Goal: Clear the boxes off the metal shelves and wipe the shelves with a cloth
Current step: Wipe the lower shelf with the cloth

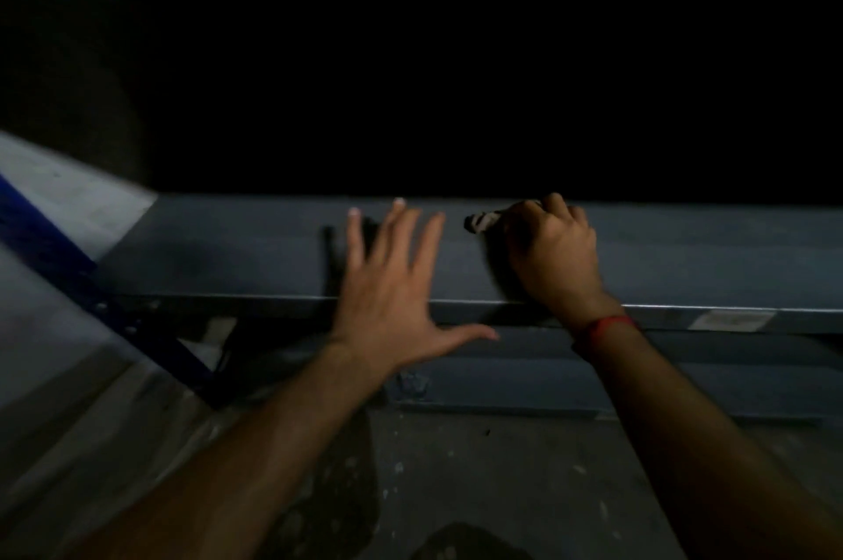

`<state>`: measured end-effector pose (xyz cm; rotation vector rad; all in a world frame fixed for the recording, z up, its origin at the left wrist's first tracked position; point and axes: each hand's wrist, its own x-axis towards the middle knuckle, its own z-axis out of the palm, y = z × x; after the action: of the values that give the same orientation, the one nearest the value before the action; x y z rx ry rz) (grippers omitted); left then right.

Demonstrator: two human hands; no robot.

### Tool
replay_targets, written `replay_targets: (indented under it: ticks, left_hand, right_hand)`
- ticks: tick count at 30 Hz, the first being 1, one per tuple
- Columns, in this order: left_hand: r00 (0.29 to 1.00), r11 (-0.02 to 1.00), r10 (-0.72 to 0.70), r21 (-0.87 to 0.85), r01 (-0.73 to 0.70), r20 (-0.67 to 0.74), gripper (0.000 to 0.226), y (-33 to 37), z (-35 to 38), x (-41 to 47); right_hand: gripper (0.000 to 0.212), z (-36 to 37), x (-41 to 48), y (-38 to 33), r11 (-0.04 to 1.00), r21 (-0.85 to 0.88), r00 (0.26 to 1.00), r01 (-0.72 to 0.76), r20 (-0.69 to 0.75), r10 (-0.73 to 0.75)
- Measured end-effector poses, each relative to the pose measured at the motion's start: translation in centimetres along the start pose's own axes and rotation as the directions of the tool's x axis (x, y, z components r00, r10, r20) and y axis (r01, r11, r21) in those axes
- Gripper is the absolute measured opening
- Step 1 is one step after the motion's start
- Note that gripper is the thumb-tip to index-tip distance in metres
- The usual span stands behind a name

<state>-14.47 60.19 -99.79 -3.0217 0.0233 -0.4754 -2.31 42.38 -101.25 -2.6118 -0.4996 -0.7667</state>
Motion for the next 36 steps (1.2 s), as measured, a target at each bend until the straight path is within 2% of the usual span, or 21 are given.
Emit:
replay_targets:
  ticks: [3, 5, 8, 11, 12, 15, 17, 19, 21, 24, 26, 28, 32, 34, 36]
  left_hand:
    - [0.994, 0.994, 0.106, 0.004, -0.106, -0.007, 0.128, 3.7, 1.4, 2.0]
    - [0.998, 0.998, 0.069, -0.001, -0.069, 0.01, 0.124, 4.2, 2.2, 2.5]
    - [1.0, 0.997, 0.016, -0.078, -0.017, -0.016, 0.123, 4.3, 2.4, 2.4]
    - [0.992, 0.99, -0.02, -0.143, 0.002, -0.123, 0.1, 4.2, 2.9, 2.4]
    - [0.99, 0.988, -0.039, -0.152, 0.019, -0.134, 0.099, 4.2, 3.0, 2.5]
    - [0.99, 0.971, -0.084, -0.234, 0.055, -0.114, 0.124, 4.3, 2.6, 2.5]
    - [0.992, 0.97, -0.074, -0.238, 0.048, -0.099, 0.139, 4.6, 2.4, 2.5]
    - [0.996, 0.983, -0.035, -0.183, 0.019, -0.083, 0.139, 4.5, 2.4, 2.5]
    - [0.998, 0.989, -0.001, -0.15, -0.008, -0.062, 0.129, 4.4, 2.4, 2.4]
    - [0.996, 0.991, 0.03, -0.13, -0.04, -0.079, 0.115, 4.3, 2.6, 2.3]
    - [0.995, 0.992, 0.051, -0.112, -0.061, -0.086, 0.11, 4.4, 2.8, 2.2]
    - [0.996, 0.993, 0.063, -0.091, -0.069, -0.064, 0.106, 4.5, 2.9, 2.4]
    - [0.998, 0.996, 0.068, -0.064, -0.067, 0.004, 0.099, 4.4, 2.8, 2.7]
    - [0.998, 0.997, 0.057, -0.052, -0.057, 0.007, 0.104, 4.5, 2.7, 2.9]
    - [0.999, 0.999, 0.044, -0.033, -0.043, 0.011, 0.111, 4.7, 2.6, 3.1]
  right_hand:
    - [0.025, -0.5, 0.1, 0.6, 0.997, 0.047, 0.995, 0.06, 0.075, -0.064]
    - [0.029, -1.6, -0.2, 1.2, 0.991, 0.091, 0.983, 0.098, 0.148, -0.111]
    - [0.04, -4.0, -2.7, 0.7, 0.98, 0.132, 0.971, 0.147, 0.168, -0.169]
    - [0.028, -4.9, -5.8, -2.8, 0.974, 0.169, 0.969, 0.15, 0.168, -0.178]
    - [0.027, -4.5, -5.7, -3.7, 0.972, 0.184, 0.971, 0.144, 0.165, -0.175]
    - [0.037, -2.1, -2.8, -4.2, 0.951, 0.248, 0.963, 0.184, 0.146, -0.225]
    - [0.041, -0.3, -0.1, -3.1, 0.951, 0.193, 0.949, 0.242, 0.159, -0.274]
    - [0.035, 0.4, 2.8, -0.4, 0.97, 0.108, 0.944, 0.219, 0.226, -0.238]
    - [0.033, -0.1, 4.6, 3.8, 0.995, 0.029, 0.955, 0.097, 0.279, -0.102]
    - [0.028, -2.6, 2.5, 9.7, 0.993, -0.073, 0.974, -0.094, 0.2, 0.107]
    - [0.025, -5.1, -1.6, 9.4, 0.985, -0.099, 0.983, -0.145, 0.096, 0.154]
    - [0.02, -6.4, -5.6, 5.9, 0.989, -0.092, 0.993, -0.113, 0.036, 0.116]
    - [0.021, -5.0, -7.0, -2.0, 0.997, 0.078, 0.998, 0.001, 0.059, -0.005]
    - [0.024, -3.6, -4.6, -2.4, 0.993, 0.111, 0.998, 0.04, 0.051, -0.046]
    - [0.023, -3.0, -2.3, 0.2, 0.995, 0.056, 0.993, 0.079, 0.078, -0.083]
